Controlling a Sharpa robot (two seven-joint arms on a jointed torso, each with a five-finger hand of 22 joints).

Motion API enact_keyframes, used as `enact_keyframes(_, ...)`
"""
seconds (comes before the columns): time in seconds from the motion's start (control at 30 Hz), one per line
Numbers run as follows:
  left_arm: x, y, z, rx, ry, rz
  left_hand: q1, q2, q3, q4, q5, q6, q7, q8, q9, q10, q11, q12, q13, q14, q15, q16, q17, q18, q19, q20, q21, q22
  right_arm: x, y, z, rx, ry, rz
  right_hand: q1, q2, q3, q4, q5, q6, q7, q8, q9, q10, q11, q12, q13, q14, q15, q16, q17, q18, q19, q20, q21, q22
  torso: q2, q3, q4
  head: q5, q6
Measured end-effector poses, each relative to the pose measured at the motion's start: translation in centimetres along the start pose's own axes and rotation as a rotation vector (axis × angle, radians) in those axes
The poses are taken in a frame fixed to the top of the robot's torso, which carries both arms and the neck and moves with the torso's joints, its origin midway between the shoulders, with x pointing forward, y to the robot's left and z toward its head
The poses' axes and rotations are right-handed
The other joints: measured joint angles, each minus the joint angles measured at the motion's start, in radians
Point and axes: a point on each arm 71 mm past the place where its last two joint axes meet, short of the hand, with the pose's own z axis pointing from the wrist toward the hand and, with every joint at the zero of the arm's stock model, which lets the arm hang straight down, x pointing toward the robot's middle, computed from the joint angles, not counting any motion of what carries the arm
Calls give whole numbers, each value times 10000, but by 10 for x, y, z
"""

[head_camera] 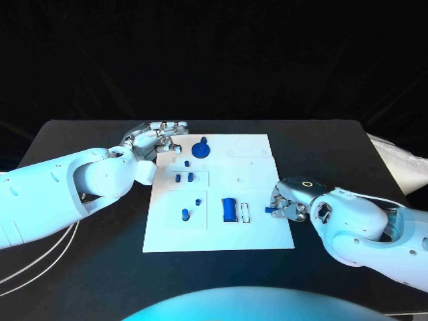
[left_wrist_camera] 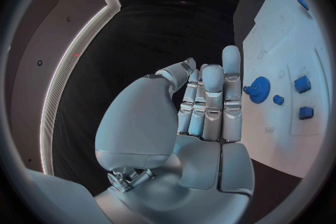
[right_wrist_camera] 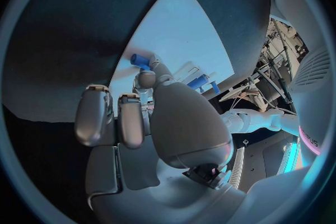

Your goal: Assemble the parts on the task board

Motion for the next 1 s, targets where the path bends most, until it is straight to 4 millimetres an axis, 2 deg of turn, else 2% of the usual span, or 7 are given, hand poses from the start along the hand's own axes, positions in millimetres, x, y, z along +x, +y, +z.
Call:
enact_keyframes(0.1,0,0,0,-1,-1,0,0,0,0,0,0,0,0,0,0,0,0,0,0,0,0,0,0,0,0,0,0,0,1,-2,-2,118,-78,487,-137,137,297,188,0,-5,1,-41,-44,82,32,123,138,-1,-1,1,66,6,34,-33,66,62,2,2,2,11,4)
enact_keyframes(0.2,0,0,0,-1,0,0,0,0,0,0,0,0,0,0,0,0,0,0,0,0,0,0,0,0,0,0,0,0,3,0,-4,159,-80,1086,-285,280,549,379,59,-23,-22,-71,-81,259,-94,152,199,-1,-2,52,118,6,33,-33,66,110,3,2,6,16,8)
enact_keyframes(0.27,0,0,0,-2,1,-1,0,0,0,0,0,0,0,0,0,0,0,0,0,0,0,0,1,0,0,0,0,0,3,2,-6,185,-43,1598,-471,255,640,393,158,-16,-15,-74,-95,300,-132,204,241,-1,-2,52,150,9,69,-68,108,145,3,1,8,17,9)
enact_keyframes(0.43,0,0,0,-5,9,-3,0,0,0,0,0,0,0,0,0,0,0,0,0,1,0,0,1,0,0,0,0,0,0,6,-7,268,-75,2735,-1053,-63,1254,866,212,2,3,-74,-94,348,-148,267,340,-1,-1,91,211,9,68,-68,109,197,6,1,12,22,12)
enact_keyframes(0.7,1,0,0,-9,21,-6,0,0,0,0,0,0,0,0,0,0,0,0,0,1,1,0,1,0,0,0,0,1,1,15,-3,430,250,4157,-1572,-524,2062,1176,248,136,40,-74,-82,439,-128,386,523,-1,-1,130,295,8,68,-68,146,262,11,0,6,30,12)
enact_keyframes(0.83,1,0,0,-14,32,-9,0,0,0,0,0,0,0,0,0,0,0,0,0,1,1,0,2,1,0,0,0,1,3,18,0,481,404,4537,-1821,-697,2286,1321,251,262,-42,-73,51,530,-144,575,672,-1,-1,130,302,10,126,-82,183,295,12,0,6,24,6)
enact_keyframes(1.0,1,0,0,-20,44,-11,0,0,0,0,0,0,0,0,0,0,0,0,0,2,1,0,2,0,0,0,0,2,4,23,4,498,582,4833,-2029,-747,2445,1394,252,342,-55,-71,134,597,-146,745,837,-1,-1,170,302,11,142,-67,183,319,12,0,4,29,0)
